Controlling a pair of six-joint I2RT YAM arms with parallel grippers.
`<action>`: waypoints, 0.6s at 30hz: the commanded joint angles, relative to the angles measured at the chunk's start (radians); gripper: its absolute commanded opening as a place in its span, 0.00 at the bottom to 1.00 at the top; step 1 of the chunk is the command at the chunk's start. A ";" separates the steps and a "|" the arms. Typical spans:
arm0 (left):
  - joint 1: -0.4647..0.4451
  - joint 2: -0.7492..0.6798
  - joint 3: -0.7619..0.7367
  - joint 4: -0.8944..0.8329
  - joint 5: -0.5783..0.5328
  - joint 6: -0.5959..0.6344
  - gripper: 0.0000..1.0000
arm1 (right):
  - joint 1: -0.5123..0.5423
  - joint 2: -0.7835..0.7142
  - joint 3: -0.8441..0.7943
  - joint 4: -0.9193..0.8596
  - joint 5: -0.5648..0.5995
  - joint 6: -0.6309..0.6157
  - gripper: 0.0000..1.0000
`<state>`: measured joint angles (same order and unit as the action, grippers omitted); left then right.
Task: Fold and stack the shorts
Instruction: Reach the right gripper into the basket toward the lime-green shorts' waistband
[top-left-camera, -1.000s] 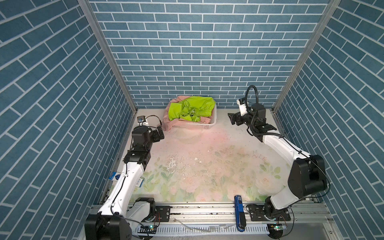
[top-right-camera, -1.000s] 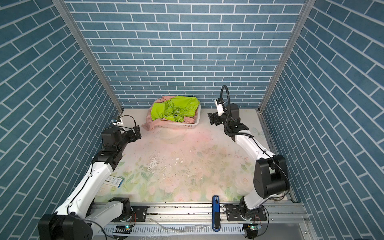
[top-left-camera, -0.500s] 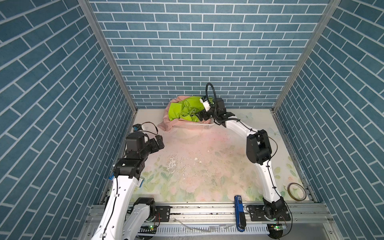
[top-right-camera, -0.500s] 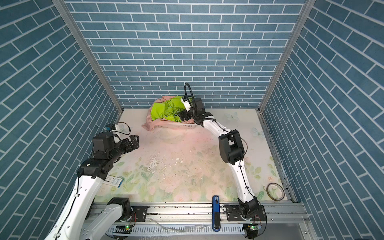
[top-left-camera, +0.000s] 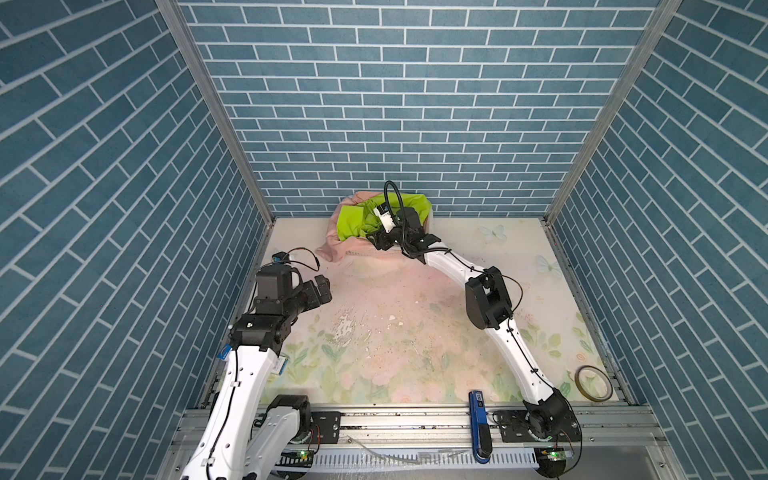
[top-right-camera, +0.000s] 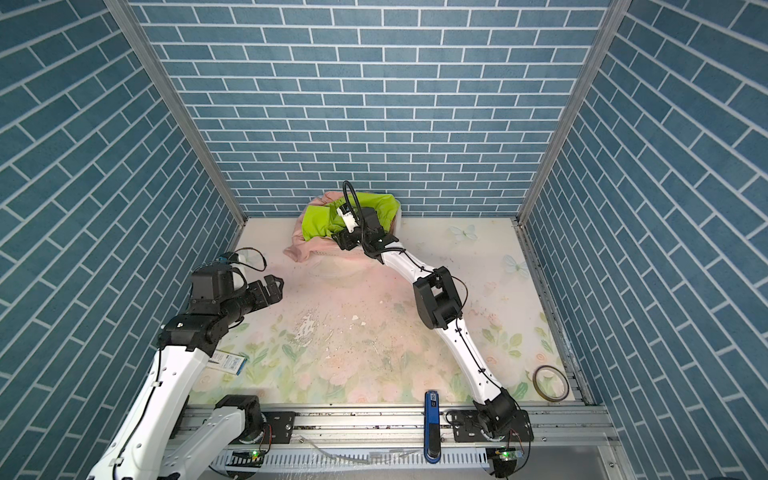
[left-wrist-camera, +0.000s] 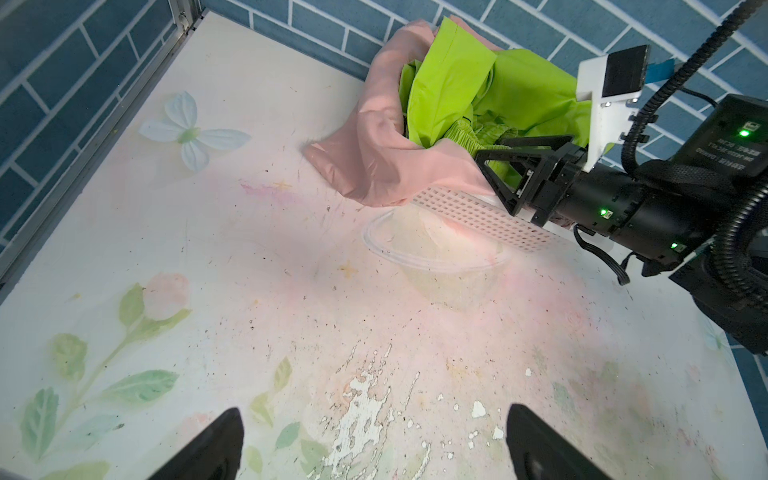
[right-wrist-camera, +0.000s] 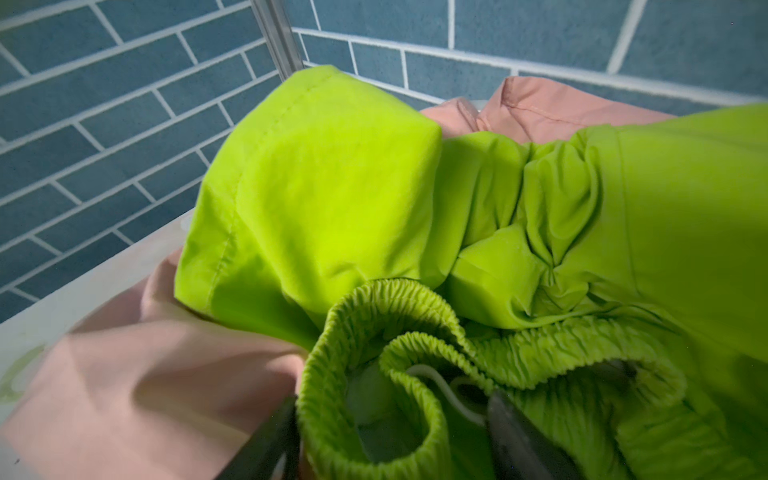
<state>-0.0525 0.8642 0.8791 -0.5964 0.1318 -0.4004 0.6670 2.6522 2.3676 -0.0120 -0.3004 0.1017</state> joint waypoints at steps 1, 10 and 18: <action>-0.004 -0.010 0.002 -0.020 0.021 0.002 1.00 | -0.006 0.033 0.030 0.024 0.024 0.037 0.51; -0.004 -0.013 -0.012 -0.016 0.023 0.006 1.00 | -0.001 -0.058 0.000 0.029 0.016 0.057 0.06; -0.004 0.015 -0.006 0.015 0.090 0.024 1.00 | 0.000 -0.114 0.102 -0.062 0.004 0.012 0.02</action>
<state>-0.0525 0.8703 0.8764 -0.5983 0.1871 -0.3923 0.6674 2.6331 2.3989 -0.0471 -0.2924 0.1509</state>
